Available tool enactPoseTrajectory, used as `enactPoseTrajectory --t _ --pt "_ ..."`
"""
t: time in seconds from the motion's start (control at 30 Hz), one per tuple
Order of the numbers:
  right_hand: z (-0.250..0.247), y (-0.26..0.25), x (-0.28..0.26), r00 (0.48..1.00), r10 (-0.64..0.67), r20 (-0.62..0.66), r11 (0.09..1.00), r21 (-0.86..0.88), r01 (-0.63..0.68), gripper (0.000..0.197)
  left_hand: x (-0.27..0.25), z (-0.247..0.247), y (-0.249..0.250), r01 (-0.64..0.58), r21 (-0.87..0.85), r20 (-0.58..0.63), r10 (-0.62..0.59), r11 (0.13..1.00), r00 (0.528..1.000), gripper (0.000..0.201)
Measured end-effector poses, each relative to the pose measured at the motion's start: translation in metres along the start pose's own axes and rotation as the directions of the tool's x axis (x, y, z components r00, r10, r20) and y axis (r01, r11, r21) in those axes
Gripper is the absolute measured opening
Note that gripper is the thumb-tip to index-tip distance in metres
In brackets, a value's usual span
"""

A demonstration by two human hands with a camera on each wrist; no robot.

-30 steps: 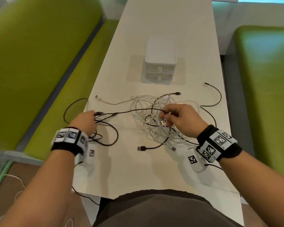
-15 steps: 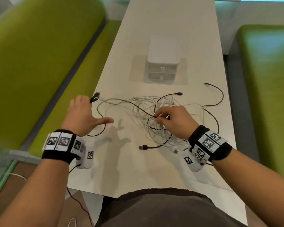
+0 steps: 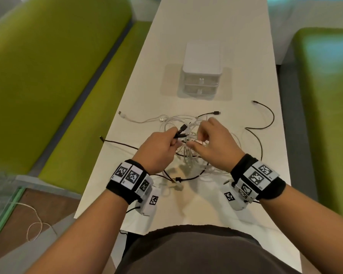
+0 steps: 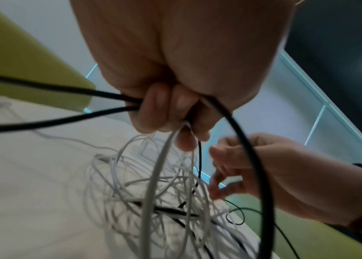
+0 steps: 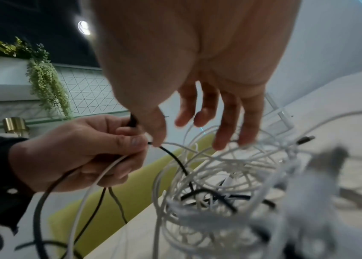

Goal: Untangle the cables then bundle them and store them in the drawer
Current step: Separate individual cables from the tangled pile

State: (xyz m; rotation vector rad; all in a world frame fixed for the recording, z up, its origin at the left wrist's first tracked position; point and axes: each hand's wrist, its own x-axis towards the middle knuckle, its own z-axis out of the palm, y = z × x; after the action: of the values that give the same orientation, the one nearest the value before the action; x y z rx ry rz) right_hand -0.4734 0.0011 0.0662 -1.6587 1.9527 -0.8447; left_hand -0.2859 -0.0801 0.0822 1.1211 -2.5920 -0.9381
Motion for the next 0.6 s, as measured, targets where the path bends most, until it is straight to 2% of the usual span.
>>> enactPoseTrajectory --t 0.07,0.13,0.17,0.23,0.3,0.37,0.43,0.53,0.6 --pt "0.002 -0.003 -0.002 0.986 0.077 0.144 0.990 -0.125 -0.059 0.053 0.001 -0.005 0.003 -0.013 -0.017 -0.007 0.012 1.000 1.000 0.014" --pt "0.007 -0.007 -0.004 0.974 0.116 0.195 0.952 -0.302 -0.053 0.058 0.003 -0.010 0.005 -0.030 -0.018 -0.025 0.030 0.999 0.999 0.012" --pt "0.010 -0.007 -0.005 0.973 0.125 0.195 0.924 -0.381 -0.042 0.054 0.005 -0.012 0.006 -0.039 0.010 -0.043 0.039 0.999 0.998 0.013" --pt "0.016 -0.008 -0.006 0.971 0.099 0.219 0.897 -0.443 0.009 0.029 0.008 -0.018 0.004 -0.030 0.079 -0.092 0.037 0.996 0.995 0.016" --pt "0.018 -0.008 -0.005 0.963 0.034 0.266 0.907 -0.413 0.082 0.007 0.011 -0.023 -0.002 0.022 0.081 -0.118 -0.012 0.996 0.993 0.021" --pt "0.018 -0.011 -0.002 0.961 0.030 0.275 0.934 -0.350 0.070 0.019 0.011 -0.024 -0.008 0.079 0.036 -0.114 -0.074 0.996 0.991 0.023" --pt "0.014 -0.009 0.002 0.973 0.046 0.227 0.962 -0.272 0.018 0.026 0.009 -0.022 -0.012 0.092 0.003 -0.104 -0.091 0.996 0.990 0.021" --pt "0.007 -0.002 0.006 0.989 -0.027 0.143 0.955 -0.290 0.068 0.021 0.006 -0.019 -0.013 0.092 -0.025 -0.098 -0.095 0.995 0.991 0.016" --pt "0.004 -0.003 0.006 0.995 -0.026 0.099 0.959 -0.277 0.052 0.018 0.006 -0.018 -0.012 0.100 -0.023 -0.093 -0.102 0.995 0.990 0.014"
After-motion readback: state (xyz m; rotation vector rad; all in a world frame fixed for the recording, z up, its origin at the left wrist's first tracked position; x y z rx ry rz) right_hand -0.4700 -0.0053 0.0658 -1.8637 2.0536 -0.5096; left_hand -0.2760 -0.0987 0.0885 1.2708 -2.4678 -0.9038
